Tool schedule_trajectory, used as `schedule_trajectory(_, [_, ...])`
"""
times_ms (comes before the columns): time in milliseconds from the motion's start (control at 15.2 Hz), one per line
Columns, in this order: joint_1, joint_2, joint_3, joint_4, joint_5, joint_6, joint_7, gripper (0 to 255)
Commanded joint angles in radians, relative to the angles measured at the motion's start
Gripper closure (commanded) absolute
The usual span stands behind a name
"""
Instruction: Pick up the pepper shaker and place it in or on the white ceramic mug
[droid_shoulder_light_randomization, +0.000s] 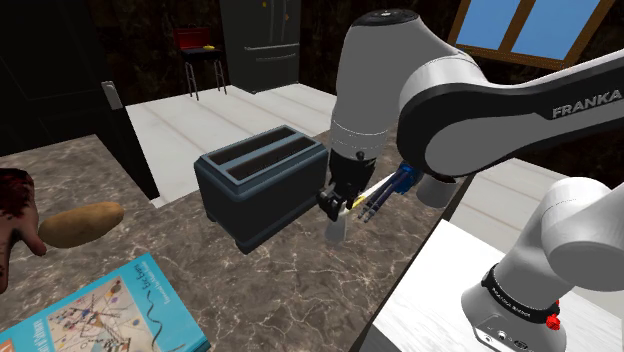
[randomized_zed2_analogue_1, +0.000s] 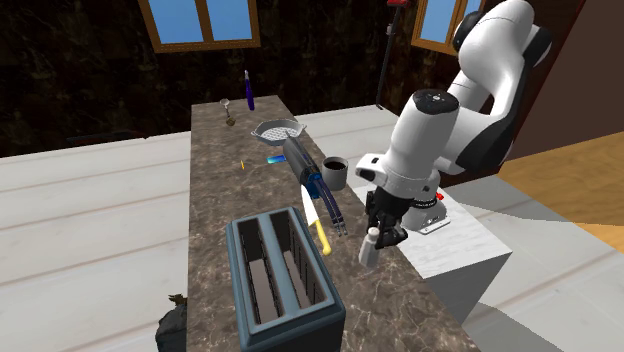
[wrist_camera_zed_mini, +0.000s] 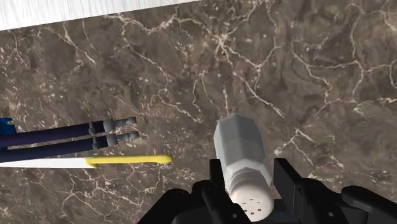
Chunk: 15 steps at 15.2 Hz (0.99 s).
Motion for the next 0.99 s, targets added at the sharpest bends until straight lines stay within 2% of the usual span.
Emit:
schedule_trajectory(0, [0.001,-0.010,-0.006,0.017,0.002,-0.027,-0.005,255])
schedule_trajectory(924, [-0.001,-0.050,-0.043,0.174,-0.002,-0.221,-0.030,255])
